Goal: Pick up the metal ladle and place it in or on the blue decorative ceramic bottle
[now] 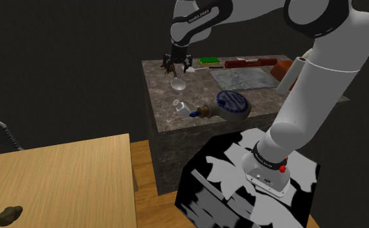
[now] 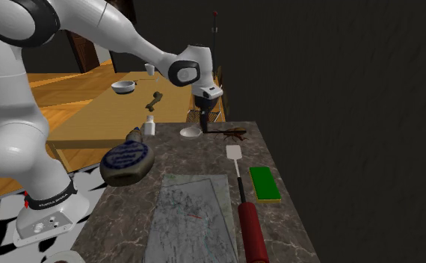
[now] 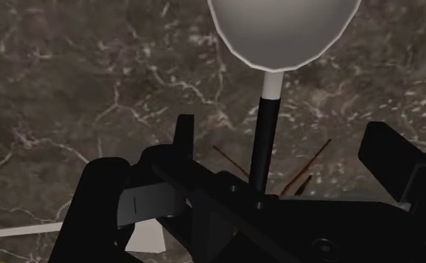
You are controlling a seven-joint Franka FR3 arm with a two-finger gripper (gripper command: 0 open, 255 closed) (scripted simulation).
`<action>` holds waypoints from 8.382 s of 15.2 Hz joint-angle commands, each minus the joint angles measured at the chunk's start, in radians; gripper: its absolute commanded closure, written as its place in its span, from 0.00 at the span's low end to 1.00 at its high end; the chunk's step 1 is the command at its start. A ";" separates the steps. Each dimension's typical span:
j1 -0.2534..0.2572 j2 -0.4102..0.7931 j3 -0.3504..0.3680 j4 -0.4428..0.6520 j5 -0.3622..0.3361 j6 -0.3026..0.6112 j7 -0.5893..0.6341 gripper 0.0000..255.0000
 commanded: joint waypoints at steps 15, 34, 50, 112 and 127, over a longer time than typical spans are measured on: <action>0.000 0.056 -0.001 -0.019 -0.002 0.076 0.004 1.00; -0.001 -0.019 -0.001 0.040 0.000 -0.058 0.003 1.00; -0.001 -0.088 -0.001 0.173 0.002 -0.260 0.002 1.00; -0.043 -1.296 -0.063 -0.761 -0.031 -0.534 -0.076 1.00; -0.041 -1.276 -0.059 -0.625 -0.026 -0.650 -0.076 0.00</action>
